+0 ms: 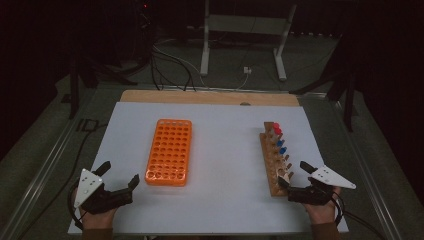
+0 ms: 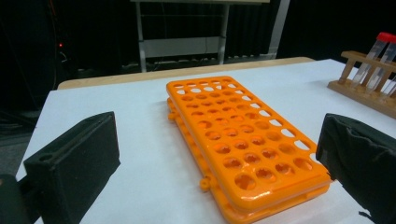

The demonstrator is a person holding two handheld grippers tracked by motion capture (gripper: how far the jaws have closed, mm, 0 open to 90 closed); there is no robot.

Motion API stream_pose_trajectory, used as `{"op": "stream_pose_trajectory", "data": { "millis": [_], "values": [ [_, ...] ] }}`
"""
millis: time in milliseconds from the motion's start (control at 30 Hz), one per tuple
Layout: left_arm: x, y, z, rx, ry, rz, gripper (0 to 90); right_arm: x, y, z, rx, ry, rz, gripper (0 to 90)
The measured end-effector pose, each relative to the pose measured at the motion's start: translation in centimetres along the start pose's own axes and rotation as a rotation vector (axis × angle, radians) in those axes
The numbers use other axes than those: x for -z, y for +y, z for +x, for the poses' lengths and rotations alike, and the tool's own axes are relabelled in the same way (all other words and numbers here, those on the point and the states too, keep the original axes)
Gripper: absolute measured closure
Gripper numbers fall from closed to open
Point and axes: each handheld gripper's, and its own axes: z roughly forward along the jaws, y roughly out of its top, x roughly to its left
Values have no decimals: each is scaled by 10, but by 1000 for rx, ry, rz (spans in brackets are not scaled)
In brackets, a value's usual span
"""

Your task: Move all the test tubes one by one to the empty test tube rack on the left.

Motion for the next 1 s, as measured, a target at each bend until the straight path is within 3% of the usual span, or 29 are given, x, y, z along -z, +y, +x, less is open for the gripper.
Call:
{"op": "stream_pose_trajectory", "data": {
  "millis": [400,500,533,600,633,667,700,733,833,1000],
  "values": [
    [-2,-2,0,2,-1,5,4,4,7,1,3,-5,-11,4],
    [-3,-2,0,10,0,8,4,4,9,3,17,-4,3,64],
    [-4,-2,0,11,0,9,4,4,10,3,23,-1,7,93],
    [-4,-2,0,8,1,13,5,3,11,8,36,-26,31,263],
    [-4,-2,0,8,2,14,5,3,11,8,36,-26,31,263],
    [-4,-2,1,11,3,13,4,3,11,9,45,-27,35,338],
    [-5,-2,1,13,2,11,4,3,11,12,66,-33,44,478],
    [-5,-3,1,13,2,12,4,3,11,12,66,-33,44,478],
    [-6,-3,2,19,4,13,4,3,11,14,82,-18,57,628],
    [-9,-3,4,19,6,18,5,-1,11,15,89,-13,77,712]
  ]
}}
